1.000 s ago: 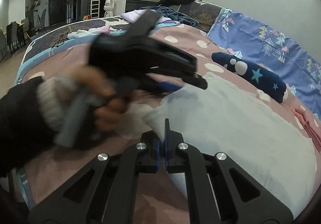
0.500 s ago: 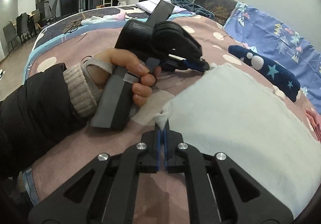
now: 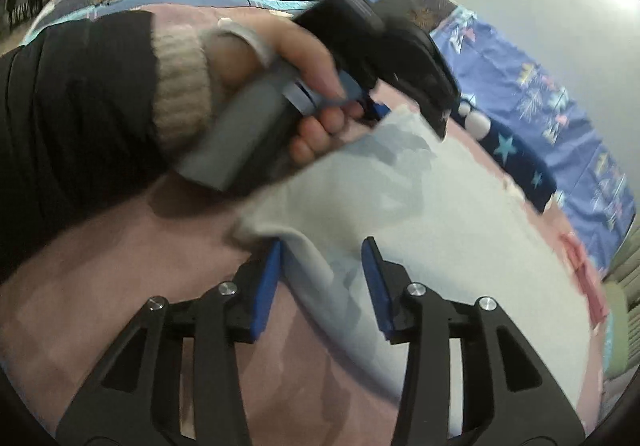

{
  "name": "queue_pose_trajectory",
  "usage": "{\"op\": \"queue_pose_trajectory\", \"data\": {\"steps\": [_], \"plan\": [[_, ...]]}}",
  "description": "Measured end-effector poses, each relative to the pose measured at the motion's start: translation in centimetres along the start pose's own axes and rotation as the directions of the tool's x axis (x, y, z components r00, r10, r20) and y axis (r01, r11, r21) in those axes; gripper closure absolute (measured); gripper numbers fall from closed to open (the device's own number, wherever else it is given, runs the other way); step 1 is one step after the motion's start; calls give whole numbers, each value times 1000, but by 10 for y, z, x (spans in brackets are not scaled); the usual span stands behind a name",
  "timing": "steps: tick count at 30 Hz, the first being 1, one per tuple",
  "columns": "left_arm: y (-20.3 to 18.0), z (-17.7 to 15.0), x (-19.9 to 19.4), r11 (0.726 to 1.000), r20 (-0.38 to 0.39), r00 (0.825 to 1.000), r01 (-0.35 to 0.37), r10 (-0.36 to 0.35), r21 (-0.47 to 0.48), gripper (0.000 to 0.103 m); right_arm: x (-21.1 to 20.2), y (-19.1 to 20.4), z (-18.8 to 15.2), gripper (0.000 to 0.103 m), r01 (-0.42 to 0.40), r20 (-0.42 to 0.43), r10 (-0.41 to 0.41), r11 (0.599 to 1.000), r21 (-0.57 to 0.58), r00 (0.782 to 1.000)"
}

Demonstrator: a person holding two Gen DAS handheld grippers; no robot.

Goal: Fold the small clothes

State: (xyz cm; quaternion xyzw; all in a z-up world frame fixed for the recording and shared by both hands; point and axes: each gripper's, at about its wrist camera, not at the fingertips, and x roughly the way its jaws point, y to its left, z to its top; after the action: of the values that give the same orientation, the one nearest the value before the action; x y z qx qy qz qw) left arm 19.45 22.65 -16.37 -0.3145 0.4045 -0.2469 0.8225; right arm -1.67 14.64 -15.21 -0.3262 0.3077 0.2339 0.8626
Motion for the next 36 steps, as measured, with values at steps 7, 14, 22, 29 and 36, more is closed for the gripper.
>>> {"op": "queue_pose_trajectory", "data": {"steps": [7,14,22,29,36], "plan": [[20,-5,-11,990,43,992,122,-119,-73,95,-2,12,1,97,-15,33,17,999,-47,999],[14,-5,-10,990,37,993,119,-116,-79,95,-9,1,1,95,-74,27,73,997,24,997],[17,-5,-9,988,36,992,124,-122,-87,94,-18,-5,-3,86,-109,21,108,993,52,994],[17,-6,-9,988,33,992,128,-126,-87,94,-34,0,-14,52,-89,25,89,996,-8,996],[19,-7,-8,986,31,990,138,-136,-88,94,-20,26,-14,49,101,34,-96,980,-172,995]]}}
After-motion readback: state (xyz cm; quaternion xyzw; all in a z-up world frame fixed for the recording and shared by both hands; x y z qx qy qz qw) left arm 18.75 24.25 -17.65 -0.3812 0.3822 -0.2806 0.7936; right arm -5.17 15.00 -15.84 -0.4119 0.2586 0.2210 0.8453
